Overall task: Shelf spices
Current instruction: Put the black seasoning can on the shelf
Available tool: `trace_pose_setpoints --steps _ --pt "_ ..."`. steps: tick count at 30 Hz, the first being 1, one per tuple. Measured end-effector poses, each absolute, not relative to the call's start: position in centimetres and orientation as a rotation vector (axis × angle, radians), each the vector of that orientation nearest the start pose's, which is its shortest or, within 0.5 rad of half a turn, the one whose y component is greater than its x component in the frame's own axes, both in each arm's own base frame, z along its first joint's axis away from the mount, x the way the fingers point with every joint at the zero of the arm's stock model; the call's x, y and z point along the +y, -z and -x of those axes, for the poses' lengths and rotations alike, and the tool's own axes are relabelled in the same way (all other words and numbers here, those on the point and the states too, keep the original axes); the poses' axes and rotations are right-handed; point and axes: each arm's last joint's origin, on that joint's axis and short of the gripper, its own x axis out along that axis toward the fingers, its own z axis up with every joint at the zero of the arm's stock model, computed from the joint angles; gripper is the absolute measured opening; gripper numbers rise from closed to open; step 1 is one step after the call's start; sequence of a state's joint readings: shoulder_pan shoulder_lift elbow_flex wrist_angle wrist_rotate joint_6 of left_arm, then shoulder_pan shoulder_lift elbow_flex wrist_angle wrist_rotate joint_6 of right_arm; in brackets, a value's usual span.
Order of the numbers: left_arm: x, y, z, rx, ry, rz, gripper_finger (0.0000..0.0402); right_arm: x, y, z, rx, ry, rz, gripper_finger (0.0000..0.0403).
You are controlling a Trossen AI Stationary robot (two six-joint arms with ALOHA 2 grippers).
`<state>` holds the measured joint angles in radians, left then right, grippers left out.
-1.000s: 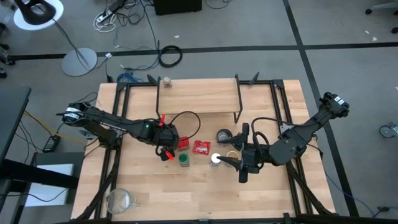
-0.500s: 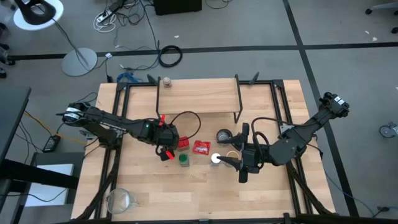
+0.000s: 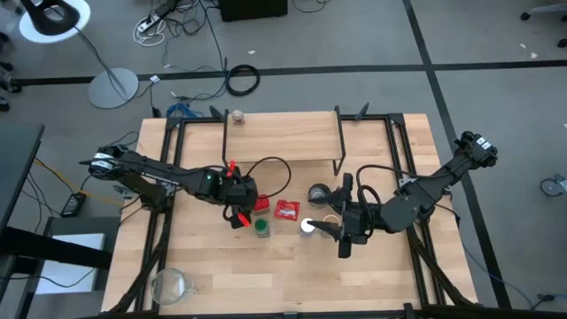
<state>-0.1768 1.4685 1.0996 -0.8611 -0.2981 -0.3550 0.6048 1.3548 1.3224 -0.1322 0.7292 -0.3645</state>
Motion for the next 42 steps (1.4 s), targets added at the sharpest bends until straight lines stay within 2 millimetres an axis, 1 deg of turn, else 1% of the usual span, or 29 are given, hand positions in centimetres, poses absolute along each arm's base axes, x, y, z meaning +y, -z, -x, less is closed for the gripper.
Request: trace_pose_setpoints --steps 5,11,15,18,21,27,35,42 --pt "-4.0 -24.4 -27.1 1.158 -0.332 0.041 0.0281 15.4 -39.9 -25.6 0.151 0.099 0.465 0.0240" --pt "-3.7 -23.9 -25.8 1.282 -0.415 0.068 0.0281 15.4 -39.9 -25.6 0.152 0.099 0.466 0.0240" --pt "-3.8 -23.5 -25.7 1.284 -0.422 0.094 0.0281 15.4 -39.9 -25.6 0.152 0.099 0.467 0.0240" --pt "-3.8 -22.7 -25.6 1.280 -0.412 0.118 0.0281 15.4 -39.9 -25.6 0.152 0.099 0.467 0.0240" --pt "-3.8 -22.4 -25.5 1.277 -0.418 0.128 0.0281 15.5 -39.9 -25.6 0.151 0.096 0.467 0.0240" --pt "-3.9 -22.4 -25.8 1.266 -0.387 0.140 0.0281 15.6 -39.8 -25.5 0.152 0.091 0.473 0.0240" --pt "-3.8 -22.3 -25.7 1.272 -0.388 0.133 0.0281 15.6 -39.8 -25.5 0.153 0.091 0.474 0.0240" --pt "-3.9 -23.0 -26.0 1.267 -0.374 0.108 0.0281 15.6 -39.8 -25.5 0.153 0.091 0.473 0.0240"
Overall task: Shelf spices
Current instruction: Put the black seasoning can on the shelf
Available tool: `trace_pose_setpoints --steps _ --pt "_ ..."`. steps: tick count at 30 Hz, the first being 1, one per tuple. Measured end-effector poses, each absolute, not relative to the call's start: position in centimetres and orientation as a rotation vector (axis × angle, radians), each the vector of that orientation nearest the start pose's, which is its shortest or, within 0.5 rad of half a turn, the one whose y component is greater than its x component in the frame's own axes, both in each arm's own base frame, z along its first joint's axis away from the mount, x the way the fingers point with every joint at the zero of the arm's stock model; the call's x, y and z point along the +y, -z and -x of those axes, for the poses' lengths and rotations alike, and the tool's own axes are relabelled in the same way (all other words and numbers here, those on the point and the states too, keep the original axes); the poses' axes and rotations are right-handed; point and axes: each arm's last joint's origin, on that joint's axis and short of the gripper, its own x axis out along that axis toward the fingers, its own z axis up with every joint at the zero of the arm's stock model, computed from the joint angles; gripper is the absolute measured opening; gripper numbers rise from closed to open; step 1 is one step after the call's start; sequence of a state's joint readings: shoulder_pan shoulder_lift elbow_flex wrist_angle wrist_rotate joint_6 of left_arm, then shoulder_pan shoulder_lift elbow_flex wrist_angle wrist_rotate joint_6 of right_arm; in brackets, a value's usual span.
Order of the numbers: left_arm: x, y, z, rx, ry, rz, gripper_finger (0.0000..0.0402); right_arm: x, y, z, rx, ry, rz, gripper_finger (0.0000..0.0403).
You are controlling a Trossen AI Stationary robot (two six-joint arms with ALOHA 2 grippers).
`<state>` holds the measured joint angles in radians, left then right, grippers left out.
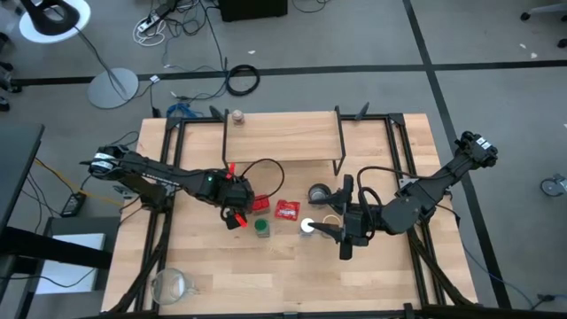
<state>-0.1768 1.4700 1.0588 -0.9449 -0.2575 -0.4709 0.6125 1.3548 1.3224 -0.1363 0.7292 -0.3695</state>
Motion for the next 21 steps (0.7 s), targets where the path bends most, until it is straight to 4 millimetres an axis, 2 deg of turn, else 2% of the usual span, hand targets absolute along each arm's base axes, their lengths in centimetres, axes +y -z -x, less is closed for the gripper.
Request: trace_pose_setpoints --steps 5,11,21 --pt "-4.0 -23.1 -26.0 1.277 -0.339 0.121 0.0284 15.6 -39.8 -25.5 0.153 0.091 0.474 0.0240" --pt "-4.0 -23.0 -26.0 1.274 -0.337 0.119 0.0311 15.6 -39.8 -25.5 0.153 0.091 0.473 0.0240" --pt "-3.9 -20.7 -25.4 1.296 -0.337 0.144 0.0333 15.6 -39.8 -25.5 0.153 0.091 0.473 0.0240"
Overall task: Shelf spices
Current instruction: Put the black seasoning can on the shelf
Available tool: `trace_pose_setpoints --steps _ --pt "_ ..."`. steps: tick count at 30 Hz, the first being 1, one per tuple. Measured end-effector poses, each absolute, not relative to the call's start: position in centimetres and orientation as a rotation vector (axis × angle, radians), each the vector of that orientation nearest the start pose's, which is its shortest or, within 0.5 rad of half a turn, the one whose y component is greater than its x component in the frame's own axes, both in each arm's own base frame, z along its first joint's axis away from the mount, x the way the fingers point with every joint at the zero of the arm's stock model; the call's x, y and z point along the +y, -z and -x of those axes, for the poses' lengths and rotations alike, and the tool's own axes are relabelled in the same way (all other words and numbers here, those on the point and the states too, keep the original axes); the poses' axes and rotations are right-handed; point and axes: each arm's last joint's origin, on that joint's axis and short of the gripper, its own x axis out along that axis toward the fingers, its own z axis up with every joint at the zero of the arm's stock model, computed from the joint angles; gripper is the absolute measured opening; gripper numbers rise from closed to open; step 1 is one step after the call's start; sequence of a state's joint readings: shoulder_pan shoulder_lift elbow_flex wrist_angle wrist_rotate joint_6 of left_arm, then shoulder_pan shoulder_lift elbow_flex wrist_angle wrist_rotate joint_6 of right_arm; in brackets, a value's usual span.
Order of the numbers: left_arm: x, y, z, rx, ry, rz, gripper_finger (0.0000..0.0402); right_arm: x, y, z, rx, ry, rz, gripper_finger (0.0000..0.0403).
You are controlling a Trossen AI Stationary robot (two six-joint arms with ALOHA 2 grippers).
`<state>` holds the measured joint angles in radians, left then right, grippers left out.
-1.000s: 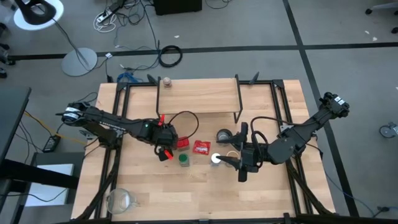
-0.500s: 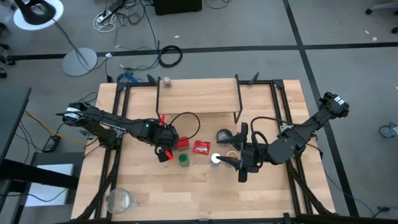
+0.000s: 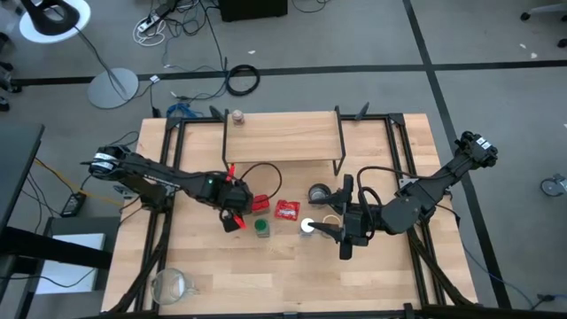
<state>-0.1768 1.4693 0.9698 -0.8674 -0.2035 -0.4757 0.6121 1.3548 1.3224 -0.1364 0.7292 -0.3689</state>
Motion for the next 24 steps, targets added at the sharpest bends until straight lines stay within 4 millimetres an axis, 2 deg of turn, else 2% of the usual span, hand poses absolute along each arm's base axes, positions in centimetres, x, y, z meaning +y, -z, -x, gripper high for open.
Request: trace_pose_setpoints --steps 5,9,13,20,24 --pt "-3.97 -20.21 -25.70 1.239 -0.332 0.155 0.0324 15.56 -39.83 -25.52 0.153 0.091 0.473 0.0240" --pt "-3.96 -20.22 -25.72 1.234 -0.335 0.152 0.0300 15.56 -39.84 -25.52 0.153 0.092 0.471 0.0240" --pt "-4.03 -20.20 -25.70 1.246 -0.313 0.164 0.0250 15.56 -39.84 -25.52 0.153 0.092 0.471 0.0240" --pt "-4.12 -20.20 -25.64 1.260 -0.286 0.184 0.0128 15.56 -39.84 -25.52 0.153 0.092 0.470 0.0240" --pt "-4.12 -20.36 -25.57 1.272 -0.286 0.186 0.0121 15.56 -39.84 -25.52 0.153 0.092 0.471 0.0240"
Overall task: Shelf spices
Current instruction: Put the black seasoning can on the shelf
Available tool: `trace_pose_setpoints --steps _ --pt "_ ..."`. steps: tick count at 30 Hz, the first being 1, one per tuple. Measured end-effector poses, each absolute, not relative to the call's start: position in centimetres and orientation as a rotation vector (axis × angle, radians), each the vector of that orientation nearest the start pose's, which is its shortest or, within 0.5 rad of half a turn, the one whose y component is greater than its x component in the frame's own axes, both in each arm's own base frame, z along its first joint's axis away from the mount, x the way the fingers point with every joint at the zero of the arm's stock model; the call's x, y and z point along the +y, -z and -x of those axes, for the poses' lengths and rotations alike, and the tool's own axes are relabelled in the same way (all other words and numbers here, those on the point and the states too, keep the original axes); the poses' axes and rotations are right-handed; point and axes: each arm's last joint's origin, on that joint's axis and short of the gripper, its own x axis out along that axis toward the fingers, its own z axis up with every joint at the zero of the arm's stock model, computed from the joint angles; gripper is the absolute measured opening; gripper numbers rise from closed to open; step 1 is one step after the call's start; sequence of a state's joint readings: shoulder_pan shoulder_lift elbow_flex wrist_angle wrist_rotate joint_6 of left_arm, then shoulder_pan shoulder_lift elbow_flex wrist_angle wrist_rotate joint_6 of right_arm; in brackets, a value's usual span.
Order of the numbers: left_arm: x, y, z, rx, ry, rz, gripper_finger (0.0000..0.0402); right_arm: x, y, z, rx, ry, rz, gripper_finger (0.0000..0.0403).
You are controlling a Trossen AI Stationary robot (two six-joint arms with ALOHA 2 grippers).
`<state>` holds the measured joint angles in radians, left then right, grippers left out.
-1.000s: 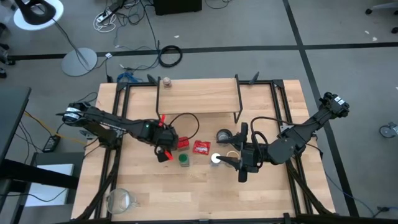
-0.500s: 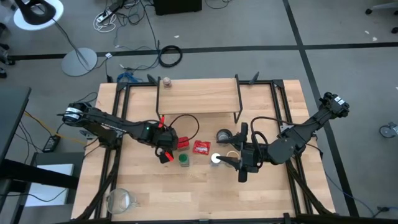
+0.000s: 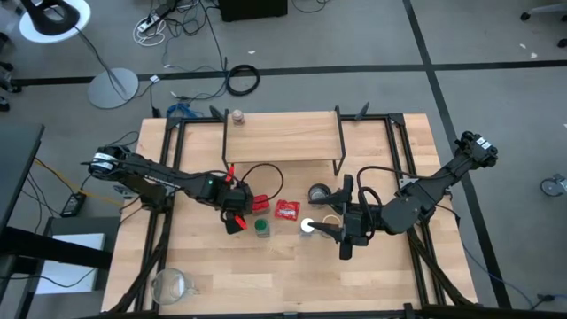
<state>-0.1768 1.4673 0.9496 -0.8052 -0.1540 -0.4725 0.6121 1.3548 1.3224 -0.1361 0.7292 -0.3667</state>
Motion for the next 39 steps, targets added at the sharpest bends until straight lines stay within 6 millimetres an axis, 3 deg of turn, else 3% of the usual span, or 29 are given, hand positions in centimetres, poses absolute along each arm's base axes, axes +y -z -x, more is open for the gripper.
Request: trace_pose_setpoints --steps 3,6,9,14,17,21,32,39 --pt "-4.2 -20.9 -25.7 1.286 -0.267 0.197 0.0121 15.6 -39.8 -25.5 0.152 0.092 0.469 0.0240" --pt "-4.3 -22.7 -25.8 1.325 -0.250 0.183 0.0121 15.6 -39.8 -25.5 0.152 0.092 0.468 0.0240" --pt "-4.3 -25.5 -25.7 1.360 -0.264 0.144 0.0121 15.6 -39.8 -25.5 0.153 0.092 0.468 0.0240" --pt "-3.9 -31.9 -25.7 1.299 -0.301 -0.008 0.0121 15.6 -39.8 -25.5 0.152 0.092 0.472 0.0240" --pt "-2.5 -35.2 -25.8 1.209 -0.356 -0.114 0.0121 15.6 -39.8 -25.5 0.153 0.092 0.472 0.0240" --pt "0.8 -37.7 -26.1 1.125 -0.463 -0.164 0.0121 15.6 -39.9 -25.5 0.150 0.092 0.470 0.0240" --pt "11.3 -37.8 -27.0 1.049 -0.512 -0.128 0.0121 16.2 -39.9 -25.2 0.139 0.069 0.488 0.0240" --pt "14.9 -35.8 -27.7 1.124 -0.458 -0.154 0.0121 16.1 -39.9 -25.2 0.145 0.068 0.497 0.0240"
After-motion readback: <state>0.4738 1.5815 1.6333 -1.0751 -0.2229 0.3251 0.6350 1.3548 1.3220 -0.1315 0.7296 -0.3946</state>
